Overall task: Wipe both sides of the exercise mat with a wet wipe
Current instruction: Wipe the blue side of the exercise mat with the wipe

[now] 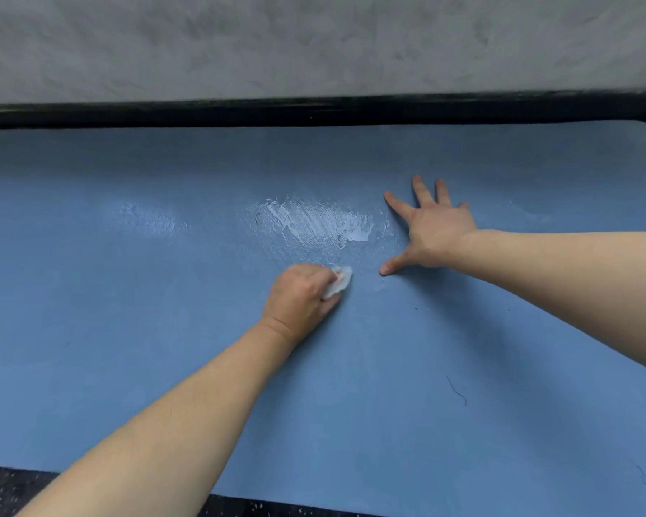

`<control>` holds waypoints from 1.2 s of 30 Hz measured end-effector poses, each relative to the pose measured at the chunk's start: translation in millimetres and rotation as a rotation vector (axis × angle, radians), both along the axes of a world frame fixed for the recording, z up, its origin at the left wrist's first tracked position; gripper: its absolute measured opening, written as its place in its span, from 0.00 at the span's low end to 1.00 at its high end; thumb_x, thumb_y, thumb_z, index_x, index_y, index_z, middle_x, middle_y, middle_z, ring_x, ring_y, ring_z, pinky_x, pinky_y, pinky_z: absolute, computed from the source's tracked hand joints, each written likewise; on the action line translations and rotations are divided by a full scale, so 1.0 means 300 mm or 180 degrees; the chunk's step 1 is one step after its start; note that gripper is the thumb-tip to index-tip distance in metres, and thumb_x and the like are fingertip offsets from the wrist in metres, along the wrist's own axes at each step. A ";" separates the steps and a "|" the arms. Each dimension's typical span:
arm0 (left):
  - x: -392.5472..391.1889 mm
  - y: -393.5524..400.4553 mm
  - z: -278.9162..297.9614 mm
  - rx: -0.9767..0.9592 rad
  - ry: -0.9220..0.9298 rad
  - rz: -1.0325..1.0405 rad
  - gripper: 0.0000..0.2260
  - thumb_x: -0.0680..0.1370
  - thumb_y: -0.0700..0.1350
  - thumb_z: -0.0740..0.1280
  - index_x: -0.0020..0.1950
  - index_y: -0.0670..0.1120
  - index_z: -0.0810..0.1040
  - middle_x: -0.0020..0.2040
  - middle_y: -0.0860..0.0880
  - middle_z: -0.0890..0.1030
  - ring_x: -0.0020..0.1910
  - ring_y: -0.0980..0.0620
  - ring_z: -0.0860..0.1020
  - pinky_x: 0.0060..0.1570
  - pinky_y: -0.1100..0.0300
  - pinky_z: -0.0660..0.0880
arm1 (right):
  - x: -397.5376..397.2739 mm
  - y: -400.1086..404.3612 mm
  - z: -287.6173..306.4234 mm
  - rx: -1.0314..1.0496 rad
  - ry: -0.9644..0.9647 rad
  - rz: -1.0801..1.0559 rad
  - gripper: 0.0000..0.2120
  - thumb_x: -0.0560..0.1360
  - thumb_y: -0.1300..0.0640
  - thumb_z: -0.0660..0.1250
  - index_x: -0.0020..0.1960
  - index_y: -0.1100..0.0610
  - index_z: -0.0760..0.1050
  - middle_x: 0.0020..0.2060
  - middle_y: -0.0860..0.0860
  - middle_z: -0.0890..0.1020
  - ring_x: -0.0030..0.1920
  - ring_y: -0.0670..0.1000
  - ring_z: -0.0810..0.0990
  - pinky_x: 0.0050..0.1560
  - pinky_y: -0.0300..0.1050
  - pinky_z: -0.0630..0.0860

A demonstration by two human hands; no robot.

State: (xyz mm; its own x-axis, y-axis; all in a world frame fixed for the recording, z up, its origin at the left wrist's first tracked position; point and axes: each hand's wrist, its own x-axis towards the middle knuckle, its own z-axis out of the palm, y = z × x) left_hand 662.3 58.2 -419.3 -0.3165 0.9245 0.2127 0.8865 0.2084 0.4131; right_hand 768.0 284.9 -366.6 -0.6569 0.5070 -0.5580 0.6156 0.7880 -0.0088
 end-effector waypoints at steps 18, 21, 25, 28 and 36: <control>0.038 0.190 0.001 -0.0259 0.0297 -0.2088 0.11 0.84 0.48 0.63 0.45 0.45 0.79 0.35 0.45 0.75 0.34 0.42 0.70 0.35 0.53 0.68 | -0.020 0.254 0.042 -0.0179 -0.0438 0.0602 0.80 0.47 0.28 0.84 0.77 0.29 0.27 0.81 0.47 0.27 0.83 0.65 0.34 0.74 0.77 0.61; -0.177 0.283 0.012 -0.0197 0.0338 -0.0628 0.12 0.80 0.50 0.65 0.39 0.46 0.74 0.31 0.46 0.73 0.31 0.41 0.72 0.30 0.56 0.66 | -0.022 0.257 0.037 -0.0214 -0.0435 0.0592 0.80 0.47 0.28 0.84 0.77 0.29 0.26 0.81 0.47 0.26 0.82 0.66 0.33 0.74 0.78 0.58; -0.157 0.315 0.002 -0.0013 0.0019 0.0179 0.12 0.77 0.49 0.64 0.35 0.45 0.73 0.31 0.46 0.73 0.31 0.40 0.74 0.29 0.55 0.67 | -0.021 0.269 0.027 -0.0268 -0.0427 0.0585 0.80 0.48 0.28 0.84 0.78 0.29 0.26 0.80 0.47 0.26 0.82 0.66 0.32 0.75 0.78 0.58; 0.000 0.285 -0.006 -0.0211 0.0244 -0.1648 0.08 0.79 0.47 0.70 0.42 0.45 0.78 0.34 0.45 0.75 0.33 0.42 0.71 0.35 0.54 0.69 | -0.019 0.273 0.022 -0.0249 -0.0428 0.0605 0.80 0.48 0.28 0.84 0.78 0.30 0.26 0.80 0.47 0.25 0.82 0.66 0.32 0.74 0.78 0.58; -0.320 0.496 0.009 -0.0275 0.0053 0.0619 0.08 0.74 0.49 0.64 0.37 0.47 0.71 0.33 0.48 0.76 0.36 0.39 0.77 0.32 0.53 0.70 | -0.023 0.282 0.011 -0.0288 -0.0445 0.0587 0.80 0.49 0.30 0.85 0.78 0.31 0.26 0.80 0.48 0.24 0.81 0.66 0.31 0.75 0.79 0.57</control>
State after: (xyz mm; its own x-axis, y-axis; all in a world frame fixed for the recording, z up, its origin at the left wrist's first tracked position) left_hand 566.2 207.0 -416.5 -0.4879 0.8612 0.1420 0.8326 0.4104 0.3720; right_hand 761.1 369.4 -363.4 -0.6469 0.3295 -0.6878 0.4617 0.8870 -0.0093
